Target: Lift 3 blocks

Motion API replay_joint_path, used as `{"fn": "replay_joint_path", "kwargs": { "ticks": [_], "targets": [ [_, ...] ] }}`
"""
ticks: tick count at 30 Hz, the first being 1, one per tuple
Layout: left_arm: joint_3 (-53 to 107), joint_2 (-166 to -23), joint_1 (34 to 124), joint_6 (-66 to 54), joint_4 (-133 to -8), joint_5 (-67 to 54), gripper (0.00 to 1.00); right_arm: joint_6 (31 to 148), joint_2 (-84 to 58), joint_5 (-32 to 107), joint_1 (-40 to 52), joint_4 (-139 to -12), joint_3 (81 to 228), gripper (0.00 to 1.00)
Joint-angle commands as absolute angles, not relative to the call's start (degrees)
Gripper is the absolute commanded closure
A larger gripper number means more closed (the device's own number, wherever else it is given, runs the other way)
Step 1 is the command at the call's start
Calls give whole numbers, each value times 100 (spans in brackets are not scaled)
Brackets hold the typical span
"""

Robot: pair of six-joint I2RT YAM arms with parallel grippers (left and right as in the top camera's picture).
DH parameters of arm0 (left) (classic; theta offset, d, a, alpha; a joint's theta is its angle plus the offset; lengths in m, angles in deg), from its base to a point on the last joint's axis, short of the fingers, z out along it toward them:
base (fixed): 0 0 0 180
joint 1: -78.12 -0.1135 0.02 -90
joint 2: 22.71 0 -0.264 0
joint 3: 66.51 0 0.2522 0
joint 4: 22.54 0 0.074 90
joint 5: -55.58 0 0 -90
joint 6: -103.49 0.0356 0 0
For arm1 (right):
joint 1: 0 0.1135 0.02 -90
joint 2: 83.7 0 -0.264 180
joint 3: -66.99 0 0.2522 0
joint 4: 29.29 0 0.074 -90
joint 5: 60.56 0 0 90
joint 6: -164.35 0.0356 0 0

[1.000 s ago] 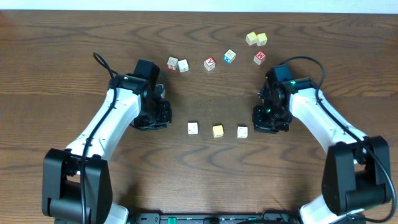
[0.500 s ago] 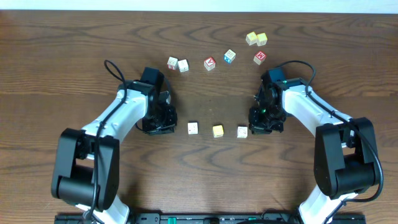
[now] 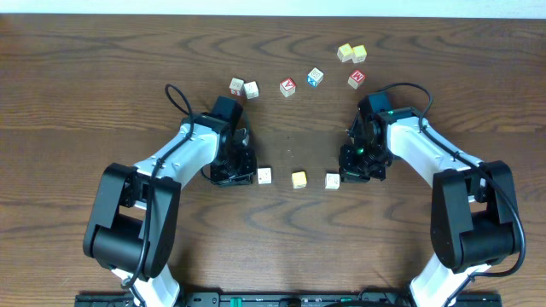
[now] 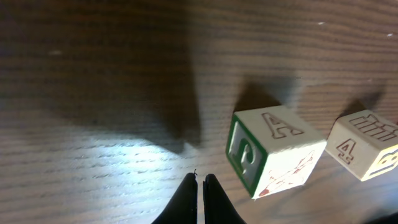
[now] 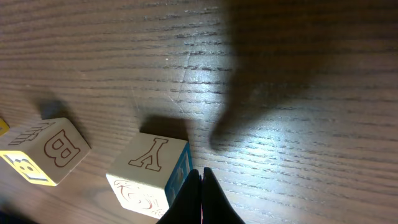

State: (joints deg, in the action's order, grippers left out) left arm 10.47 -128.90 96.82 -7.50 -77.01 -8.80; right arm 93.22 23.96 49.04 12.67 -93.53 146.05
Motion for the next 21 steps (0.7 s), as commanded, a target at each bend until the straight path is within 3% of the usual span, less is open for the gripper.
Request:
{"fn": "replay_joint_path", "kwargs": {
  "ticks": [1,21],
  "targets": [
    [1003,-12947,9697,-829,-7664,-805,93,9429,2433,5015,1260,-9298,14500,98],
    [1003,-12986,10136,-884,-7299,-812,92,9932,2433,5428,1728,-8647,14476,98]
  ]
}}
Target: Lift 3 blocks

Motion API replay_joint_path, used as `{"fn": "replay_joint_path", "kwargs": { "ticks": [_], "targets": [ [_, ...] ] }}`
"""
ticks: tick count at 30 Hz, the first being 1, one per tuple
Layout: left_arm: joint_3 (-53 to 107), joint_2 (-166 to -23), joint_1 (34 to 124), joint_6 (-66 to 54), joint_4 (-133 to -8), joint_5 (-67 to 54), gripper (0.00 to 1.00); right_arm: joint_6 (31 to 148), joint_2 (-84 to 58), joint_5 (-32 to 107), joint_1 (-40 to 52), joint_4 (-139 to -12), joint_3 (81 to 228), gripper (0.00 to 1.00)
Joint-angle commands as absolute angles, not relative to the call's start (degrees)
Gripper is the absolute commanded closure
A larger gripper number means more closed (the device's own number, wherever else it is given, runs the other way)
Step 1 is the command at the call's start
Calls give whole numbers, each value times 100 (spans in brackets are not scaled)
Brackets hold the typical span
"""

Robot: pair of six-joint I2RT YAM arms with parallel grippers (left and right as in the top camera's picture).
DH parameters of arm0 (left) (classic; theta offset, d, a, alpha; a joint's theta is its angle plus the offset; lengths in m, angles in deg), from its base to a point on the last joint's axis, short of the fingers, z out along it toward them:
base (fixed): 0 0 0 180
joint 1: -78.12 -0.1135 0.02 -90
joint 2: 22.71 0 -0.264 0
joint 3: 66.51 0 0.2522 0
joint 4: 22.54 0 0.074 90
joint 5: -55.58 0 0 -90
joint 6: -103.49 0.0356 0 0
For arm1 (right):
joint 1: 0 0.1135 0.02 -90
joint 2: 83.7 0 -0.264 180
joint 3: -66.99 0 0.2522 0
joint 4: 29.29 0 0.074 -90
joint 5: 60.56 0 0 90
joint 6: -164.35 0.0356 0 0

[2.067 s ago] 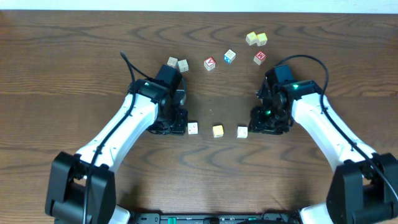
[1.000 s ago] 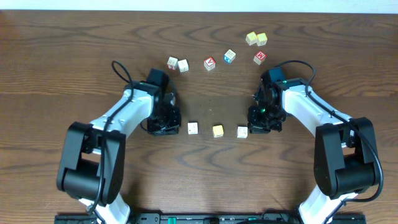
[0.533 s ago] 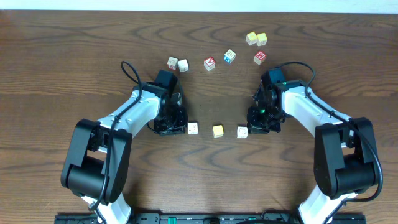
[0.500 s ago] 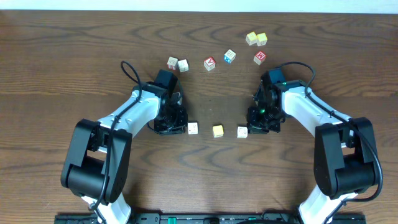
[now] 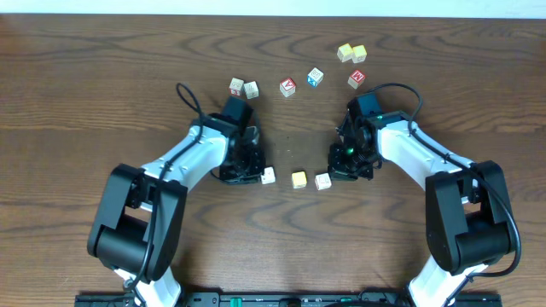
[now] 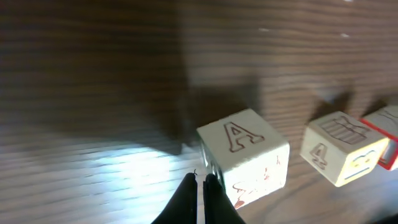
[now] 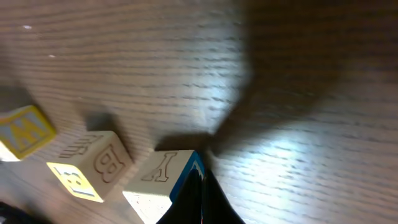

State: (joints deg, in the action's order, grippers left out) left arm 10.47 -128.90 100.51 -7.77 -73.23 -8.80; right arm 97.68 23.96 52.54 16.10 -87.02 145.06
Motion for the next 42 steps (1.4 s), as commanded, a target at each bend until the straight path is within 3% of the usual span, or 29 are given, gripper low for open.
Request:
{"fn": "replay_joint_path", "kwargs": {
  "ticks": [1,14,26,42],
  "targets": [
    [1003,-12997,10150,-912,-7280,-810,92,9978,2433,5450,1754,-8603,14476,98],
    [1003,-12999,10165,-654,-7310,-891,93,10255,2431,5090,2012,-8221,14495,98],
    [1047,-12794,9671,-477,-7566,-1454,93,9632,2422,4773,1699,-10223,15024,99],
    [1047,-12794,9782,-479,-7658,-1413,93,10439,2422,4259,2816,-9875,14889,99]
  ]
}}
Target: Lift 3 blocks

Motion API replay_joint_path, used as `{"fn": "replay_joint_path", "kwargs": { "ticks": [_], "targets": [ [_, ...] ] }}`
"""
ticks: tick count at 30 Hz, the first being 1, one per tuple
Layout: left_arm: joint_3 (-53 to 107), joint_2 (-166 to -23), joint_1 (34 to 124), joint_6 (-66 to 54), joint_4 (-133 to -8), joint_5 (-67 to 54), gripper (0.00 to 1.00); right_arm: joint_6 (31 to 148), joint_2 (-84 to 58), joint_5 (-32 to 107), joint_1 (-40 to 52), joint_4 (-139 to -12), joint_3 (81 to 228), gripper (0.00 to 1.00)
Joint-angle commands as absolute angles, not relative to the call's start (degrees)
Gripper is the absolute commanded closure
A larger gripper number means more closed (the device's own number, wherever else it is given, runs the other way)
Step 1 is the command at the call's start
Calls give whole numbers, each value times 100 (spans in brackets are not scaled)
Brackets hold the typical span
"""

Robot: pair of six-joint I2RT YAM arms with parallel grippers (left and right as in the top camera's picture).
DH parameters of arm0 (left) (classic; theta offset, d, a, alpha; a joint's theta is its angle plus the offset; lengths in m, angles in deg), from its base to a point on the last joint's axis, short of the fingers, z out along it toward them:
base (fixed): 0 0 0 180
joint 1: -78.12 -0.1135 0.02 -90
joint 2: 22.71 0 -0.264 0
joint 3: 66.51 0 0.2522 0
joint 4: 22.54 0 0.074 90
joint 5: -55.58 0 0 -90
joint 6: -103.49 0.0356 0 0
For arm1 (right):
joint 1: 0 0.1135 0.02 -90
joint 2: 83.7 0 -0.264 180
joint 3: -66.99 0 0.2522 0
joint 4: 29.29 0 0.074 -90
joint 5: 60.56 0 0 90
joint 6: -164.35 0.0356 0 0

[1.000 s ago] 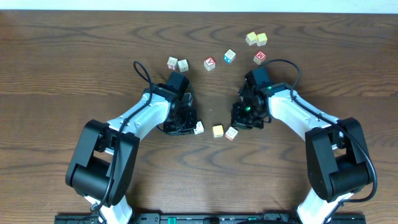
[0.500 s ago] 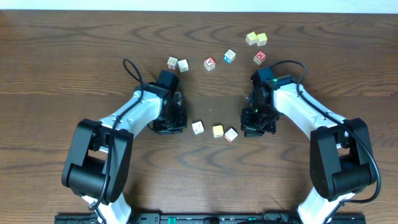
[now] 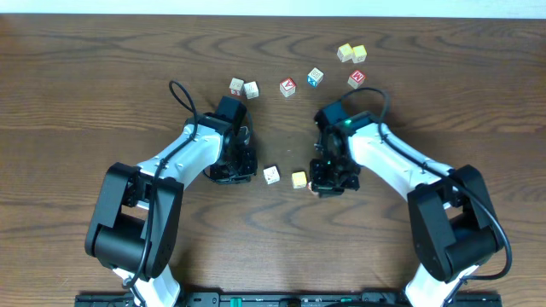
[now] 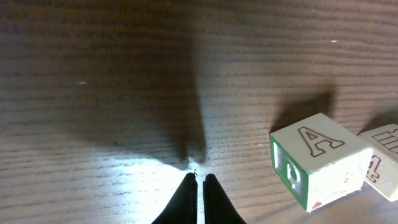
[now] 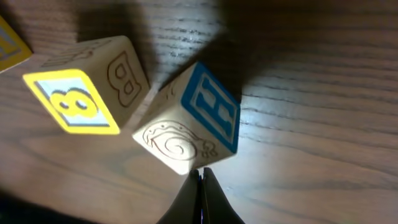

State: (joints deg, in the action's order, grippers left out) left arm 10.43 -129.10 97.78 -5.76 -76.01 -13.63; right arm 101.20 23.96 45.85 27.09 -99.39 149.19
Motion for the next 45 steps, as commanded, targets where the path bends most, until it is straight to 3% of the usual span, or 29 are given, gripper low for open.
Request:
{"fn": "replay_joint_path", "kwargs": {
  "ticks": [1,17,28,33,45],
  "targets": [
    [1047,-12794,9782,-479,-7675,-1413,93,10461,2424,4259,2853,-9836,14889,99],
    [1047,-12794,9782,-363,-7782,-1411,93,10469,2417,4106,3122,-9290,14865,99],
    [1047,-12849,9787,50,-7426,-851,93,9777,2177,4169,2615,-10345,15652,99],
    [1047,-13080,9787,-593,-6947,-1336,93,9713,2177,4172,2171,-10400,15719,99],
    [1047,-13310,9813,-573,-6316,-416,93,9589,2177,4167,1970,-10435,15708,99]
  ]
}}
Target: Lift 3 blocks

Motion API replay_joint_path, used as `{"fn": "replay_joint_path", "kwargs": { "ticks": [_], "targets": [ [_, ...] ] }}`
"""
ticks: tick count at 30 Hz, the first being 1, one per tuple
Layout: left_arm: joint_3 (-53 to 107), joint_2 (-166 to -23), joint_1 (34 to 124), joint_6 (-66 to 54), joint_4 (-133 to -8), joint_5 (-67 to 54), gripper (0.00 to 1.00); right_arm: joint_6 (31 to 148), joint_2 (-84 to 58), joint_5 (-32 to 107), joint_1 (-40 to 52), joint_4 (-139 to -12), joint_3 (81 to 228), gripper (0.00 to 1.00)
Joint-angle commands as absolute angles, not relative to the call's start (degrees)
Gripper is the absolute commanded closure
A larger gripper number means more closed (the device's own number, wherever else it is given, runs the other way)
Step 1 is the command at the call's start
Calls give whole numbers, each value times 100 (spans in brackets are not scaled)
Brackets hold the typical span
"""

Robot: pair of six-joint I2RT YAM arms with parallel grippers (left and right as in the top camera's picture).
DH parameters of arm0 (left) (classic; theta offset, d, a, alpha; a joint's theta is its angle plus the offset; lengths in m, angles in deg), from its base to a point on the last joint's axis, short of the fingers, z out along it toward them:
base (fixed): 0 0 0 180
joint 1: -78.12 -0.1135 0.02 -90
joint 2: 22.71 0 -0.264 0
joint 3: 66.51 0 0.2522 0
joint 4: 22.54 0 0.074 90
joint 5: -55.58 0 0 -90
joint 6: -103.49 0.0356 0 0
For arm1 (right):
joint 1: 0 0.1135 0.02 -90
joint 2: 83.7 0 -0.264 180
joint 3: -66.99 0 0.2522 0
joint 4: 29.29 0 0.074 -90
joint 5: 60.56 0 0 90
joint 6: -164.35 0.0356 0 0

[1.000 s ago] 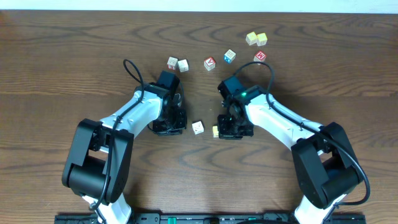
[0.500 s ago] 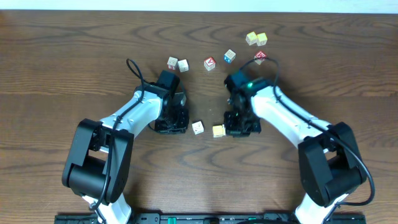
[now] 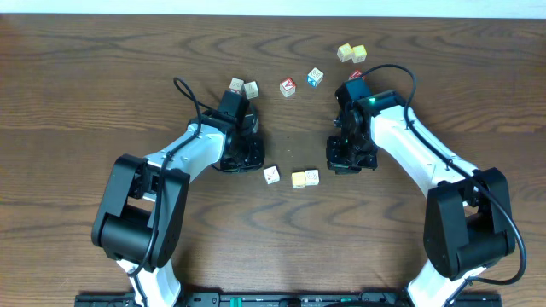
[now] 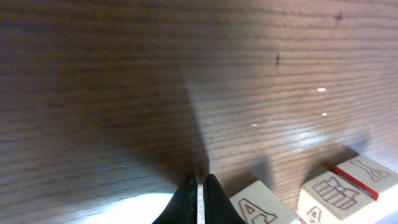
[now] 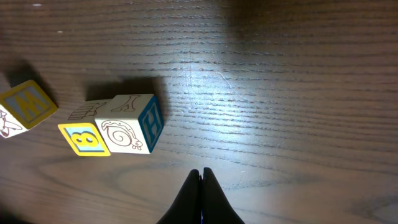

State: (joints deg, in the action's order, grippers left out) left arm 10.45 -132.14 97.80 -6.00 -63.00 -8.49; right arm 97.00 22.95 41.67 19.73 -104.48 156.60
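Note:
Three blocks lie in a row mid-table: a white A block (image 3: 271, 175), a yellow block (image 3: 299, 179) and a white block (image 3: 312, 176) touching it. My left gripper (image 3: 245, 159) is shut and empty, low over the wood just left of the A block (image 4: 258, 206). In the left wrist view its tips (image 4: 199, 184) are pressed together. My right gripper (image 3: 345, 162) is also shut and empty, off to the right of the row. In the right wrist view the blue-H block (image 5: 134, 121) touches the yellow B block (image 5: 84, 135), well clear of the tips (image 5: 201, 175).
Several more blocks are scattered along the back: two (image 3: 243, 87) near my left wrist, a red one (image 3: 287, 87), a blue one (image 3: 316, 77) and a yellow pair (image 3: 351, 53). Both arms flank the row of three.
My right gripper has pulled back right and away from the blue-H block, which now rests against the yellow block. My left gripper shifted slightly toward the back, nearer the A block.
The three blocks first lay spaced apart, a shut gripper outside each end. Then the A block and the blue-H block were each closer to the yellow block. Later the blue-H block was against the yellow one, and now both grippers stand clear.

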Motion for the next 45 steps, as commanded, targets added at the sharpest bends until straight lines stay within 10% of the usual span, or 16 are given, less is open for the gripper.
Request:
{"fn": "replay_joint_path", "kwargs": {
  "ticks": [1,33,45],
  "targets": [
    [1047,-13312,9839,-510,-6316,-279,93,9591,2179,4169,1970,-10426,15708,99],
    [1419,-12311,9284,-595,-8394,-399,93,9593,2179,4163,1970,-10380,15663,99],
    [356,-12464,10034,-1854,-7037,-397,93,9617,2195,4172,1970,-9908,15339,99]
  ]
}}
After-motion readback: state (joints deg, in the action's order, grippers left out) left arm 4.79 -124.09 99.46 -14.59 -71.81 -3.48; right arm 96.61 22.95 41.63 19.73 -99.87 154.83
